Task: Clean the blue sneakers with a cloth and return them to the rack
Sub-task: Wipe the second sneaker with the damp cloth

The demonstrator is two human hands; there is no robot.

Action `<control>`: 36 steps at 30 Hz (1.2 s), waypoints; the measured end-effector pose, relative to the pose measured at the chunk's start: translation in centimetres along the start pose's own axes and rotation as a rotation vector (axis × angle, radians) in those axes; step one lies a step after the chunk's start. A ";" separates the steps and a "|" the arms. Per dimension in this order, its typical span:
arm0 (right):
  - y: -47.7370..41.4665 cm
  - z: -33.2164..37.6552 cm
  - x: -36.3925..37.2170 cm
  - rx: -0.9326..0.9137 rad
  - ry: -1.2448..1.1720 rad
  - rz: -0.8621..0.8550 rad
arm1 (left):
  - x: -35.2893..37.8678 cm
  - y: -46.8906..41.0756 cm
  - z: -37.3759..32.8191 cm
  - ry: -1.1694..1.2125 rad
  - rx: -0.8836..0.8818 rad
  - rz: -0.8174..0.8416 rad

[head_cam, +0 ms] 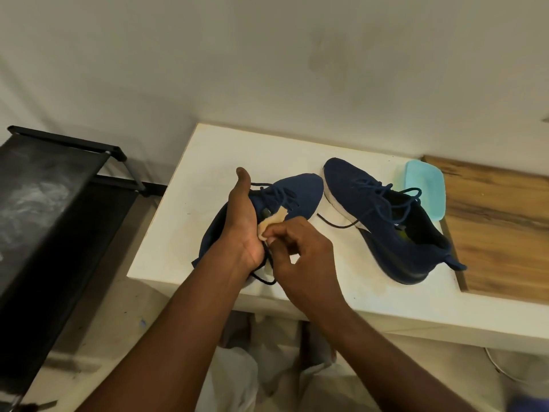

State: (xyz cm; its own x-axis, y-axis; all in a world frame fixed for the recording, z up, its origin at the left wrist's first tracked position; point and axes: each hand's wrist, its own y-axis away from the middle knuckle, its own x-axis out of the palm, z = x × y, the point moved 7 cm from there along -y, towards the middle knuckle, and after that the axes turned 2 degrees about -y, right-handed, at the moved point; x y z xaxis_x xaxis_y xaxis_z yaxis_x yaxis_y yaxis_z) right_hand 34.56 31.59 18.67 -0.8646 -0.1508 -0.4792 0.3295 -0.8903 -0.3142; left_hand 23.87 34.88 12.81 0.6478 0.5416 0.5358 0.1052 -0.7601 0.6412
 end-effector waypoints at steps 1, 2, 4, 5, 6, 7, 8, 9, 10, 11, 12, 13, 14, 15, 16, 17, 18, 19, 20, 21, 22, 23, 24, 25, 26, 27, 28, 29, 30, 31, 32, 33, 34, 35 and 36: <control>-0.6 -0.5 -0.3 -0.026 0.039 0.002 | 0.1 0.0 0.2 0.021 0.002 -0.005; -1.5 -1.6 -0.7 -0.006 0.072 -0.021 | 0.4 0.1 0.2 0.051 0.017 0.006; -3.0 -4.6 -2.0 0.159 0.126 -0.090 | 1.4 0.5 0.5 0.061 0.008 0.083; -3.2 -5.6 -2.3 0.238 0.128 -0.096 | 1.5 0.5 0.7 0.051 0.008 0.093; -2.9 -5.8 -1.9 0.276 0.099 -0.084 | 1.5 0.6 0.7 0.057 0.024 0.096; -2.3 -5.3 -1.4 0.280 0.062 -0.069 | 1.2 0.6 0.4 0.064 0.057 0.072; -1.5 -4.3 -0.9 0.258 0.015 -0.053 | 1.1 0.6 0.1 0.076 0.088 0.054; -0.8 -3.1 -0.4 0.223 -0.026 -0.032 | 0.7 0.5 -0.4 0.074 0.122 0.036; -0.2 -1.9 0.0 0.184 -0.055 -0.003 | 0.4 0.2 -0.8 0.067 0.152 0.034; -0.1 -1.2 0.2 0.145 -0.061 0.018 | 0.2 0.0 -1.1 0.062 0.167 0.049; -0.5 -1.1 0.2 0.111 -0.049 0.027 | 0.2 -0.1 -1.3 0.065 0.165 0.079; -1.1 -1.5 -0.1 0.089 -0.016 0.013 | 0.3 -0.1 -1.1 0.073 0.150 0.112; -1.9 -2.7 -0.5 0.104 0.017 -0.021 | 0.6 -0.2 -0.7 0.093 0.118 0.157; -2.7 -4.3 -1.1 0.161 0.046 -0.060 | 1.1 0.0 -0.2 0.118 0.080 0.195; -3.2 -5.8 -1.7 0.239 0.063 -0.086 | 1.7 0.3 0.4 0.133 0.045 0.225; -3.3 -6.9 -2.1 0.315 0.066 -0.099 | 2.2 0.6 0.7 0.129 0.032 0.235; -3.1 -7.4 -2.2 0.358 0.056 -0.108 | 2.4 0.7 0.9 0.115 0.035 0.233; -2.8 -7.1 -2.1 0.359 0.036 -0.110 | 2.3 0.7 0.9 0.105 0.047 0.217; -2.2 -6.1 -1.7 0.322 0.012 -0.102 | 2.0 0.6 0.7 0.102 0.063 0.193; -1.6 -4.7 -1.2 0.261 -0.015 -0.085 | 1.5 0.4 0.3 0.111 0.087 0.163; -1.0 -3.2 -0.8 0.190 -0.037 -0.055 | 1.0 0.1 -0.1 0.118 0.112 0.132; -0.7 -2.1 -0.4 0.126 -0.045 -0.022 | 0.6 -0.2 -0.4 0.121 0.128 0.109; -0.8 -1.5 -0.3 0.077 -0.037 0.002 | 0.4 -0.3 -0.6 0.121 0.130 0.101; -1.3 -1.6 -0.4 0.052 -0.012 0.004 | 0.5 -0.3 -0.5 0.122 0.121 0.105; -2.0 -2.5 -0.8 0.059 0.023 -0.014 | 0.9 0.0 -0.2 0.121 0.099 0.123; -2.9 -3.8 -1.3 0.102 0.059 -0.050 | 1.4 0.3 0.1 0.119 0.075 0.149; -3.6 -5.4 -2.0 0.170 0.083 -0.085 | 1.9 0.5 0.5 0.110 0.063 0.170; -3.9 -6.8 -2.6 0.246 0.081 -0.112 | 2.2 0.6 0.8 0.090 0.058 0.177; -3.8 -7.7 -2.9 0.307 0.062 -0.127 | 2.4 0.6 1.1 0.072 0.055 0.183; -3.5 -7.7 -2.9 0.334 0.034 -0.132 | 2.6 0.8 1.2 0.048 0.058 0.187; -3.0 -7.0 -2.6 0.317 -0.001 -0.126 | 2.7 1.0 1.0 0.026 0.069 0.186; -2.3 -5.7 -2.1 0.268 -0.037 -0.114 | 2.5 1.3 0.6 0.000 0.093 0.165; -1.7 -4.1 -1.5 0.199 -0.068 -0.104 | 2.3 1.6 0.1 -0.031 0.116 0.135; -1.3 -2.7 -1.1 0.131 -0.088 -0.089 | 2.0 1.6 -0.1 -0.054 0.126 0.114; -1.0 -1.8 -0.7 0.077 -0.097 -0.068 | 1.9 1.8 -0.3 -0.066 0.115 0.114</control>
State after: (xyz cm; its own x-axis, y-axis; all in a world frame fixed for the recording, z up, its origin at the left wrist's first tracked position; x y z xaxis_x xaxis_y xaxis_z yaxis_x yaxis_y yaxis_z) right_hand 35.51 33.42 17.82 -0.9178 -0.1263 -0.3764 0.2420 -0.9295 -0.2782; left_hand 25.12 34.66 15.12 0.7079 0.4279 0.5619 0.1119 -0.8534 0.5090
